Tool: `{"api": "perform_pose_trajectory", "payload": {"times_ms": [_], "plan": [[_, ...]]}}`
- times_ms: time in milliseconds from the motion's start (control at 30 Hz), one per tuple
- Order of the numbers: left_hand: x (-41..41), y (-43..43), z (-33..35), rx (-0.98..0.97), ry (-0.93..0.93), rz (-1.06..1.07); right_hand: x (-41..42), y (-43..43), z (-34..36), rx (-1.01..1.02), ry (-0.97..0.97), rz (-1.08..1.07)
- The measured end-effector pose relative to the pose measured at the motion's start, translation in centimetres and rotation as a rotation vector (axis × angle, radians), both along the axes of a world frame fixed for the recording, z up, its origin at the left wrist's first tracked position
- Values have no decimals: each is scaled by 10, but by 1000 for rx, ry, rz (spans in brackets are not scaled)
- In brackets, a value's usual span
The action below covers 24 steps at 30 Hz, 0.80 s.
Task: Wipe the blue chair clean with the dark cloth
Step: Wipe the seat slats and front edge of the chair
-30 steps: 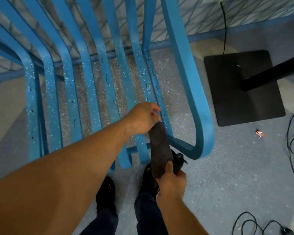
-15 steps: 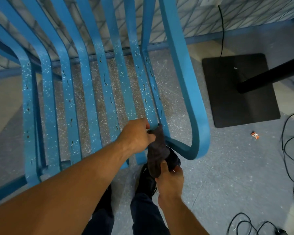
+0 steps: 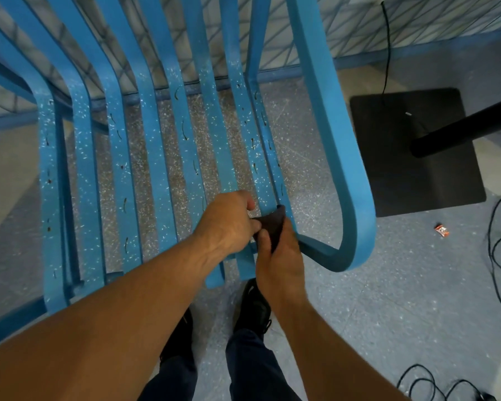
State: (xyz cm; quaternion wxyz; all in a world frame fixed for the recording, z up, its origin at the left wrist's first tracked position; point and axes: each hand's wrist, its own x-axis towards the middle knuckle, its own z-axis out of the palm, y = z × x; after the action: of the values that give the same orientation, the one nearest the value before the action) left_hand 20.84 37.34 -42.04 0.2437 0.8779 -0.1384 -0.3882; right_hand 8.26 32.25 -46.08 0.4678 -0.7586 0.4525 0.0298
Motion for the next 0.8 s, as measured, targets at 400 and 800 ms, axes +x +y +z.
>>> {"api": "perform_pose_trajectory", "payload": {"times_ms": [400, 800], "plan": [[35, 79, -2, -34, -482, 161, 31, -13, -14, -426, 280, 242], [34, 92, -9, -23, -552, 115, 29, -21, -2, -34, 149, 94]]}}
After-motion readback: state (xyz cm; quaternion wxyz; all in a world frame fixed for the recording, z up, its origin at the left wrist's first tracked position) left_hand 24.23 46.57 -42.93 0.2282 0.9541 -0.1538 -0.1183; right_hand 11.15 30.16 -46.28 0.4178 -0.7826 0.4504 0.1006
